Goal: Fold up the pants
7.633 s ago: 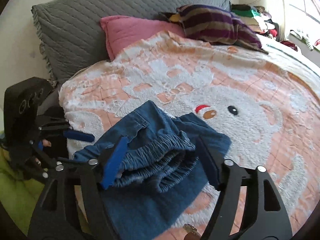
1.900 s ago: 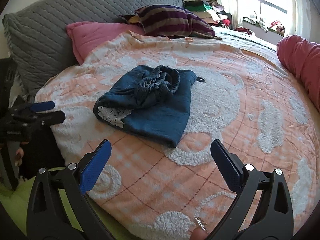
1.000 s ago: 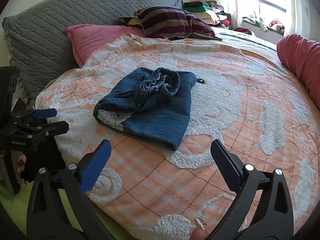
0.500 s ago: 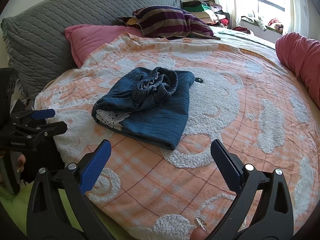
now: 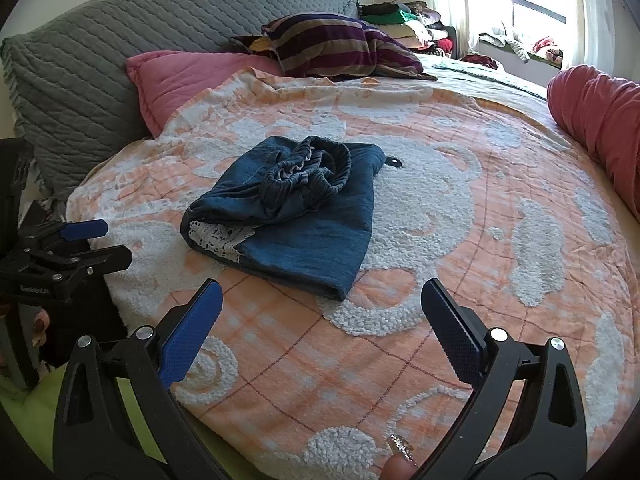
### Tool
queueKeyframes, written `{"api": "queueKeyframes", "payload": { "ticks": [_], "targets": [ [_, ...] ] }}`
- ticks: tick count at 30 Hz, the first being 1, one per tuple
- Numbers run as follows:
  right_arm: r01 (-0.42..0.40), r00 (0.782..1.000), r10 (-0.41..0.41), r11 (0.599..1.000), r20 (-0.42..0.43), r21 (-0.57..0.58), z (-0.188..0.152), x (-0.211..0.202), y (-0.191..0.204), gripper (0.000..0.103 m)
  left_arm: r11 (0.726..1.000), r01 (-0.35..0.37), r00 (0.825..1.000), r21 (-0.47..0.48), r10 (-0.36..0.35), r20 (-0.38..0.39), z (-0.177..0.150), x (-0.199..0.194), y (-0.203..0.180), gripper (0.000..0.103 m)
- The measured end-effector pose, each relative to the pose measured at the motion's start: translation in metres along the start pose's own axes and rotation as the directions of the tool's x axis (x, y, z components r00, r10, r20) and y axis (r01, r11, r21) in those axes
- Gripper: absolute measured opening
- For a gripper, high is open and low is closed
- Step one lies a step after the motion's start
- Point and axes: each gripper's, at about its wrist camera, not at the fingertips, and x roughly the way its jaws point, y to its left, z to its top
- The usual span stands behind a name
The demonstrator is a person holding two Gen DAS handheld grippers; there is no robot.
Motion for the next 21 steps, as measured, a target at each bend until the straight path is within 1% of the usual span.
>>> {"api": "queueKeyframes", "payload": {
  "ticks": [21],
  "targets": [
    [0.012,1.0,-0.012,1.0,0.003,0.009,-0.0021,-0.0024,-0.0015,0.094,1.0,-0.003,1.0,0.003,0.003,-0.002,0.0001,0.0001,0.0001,0.098]
  ]
}}
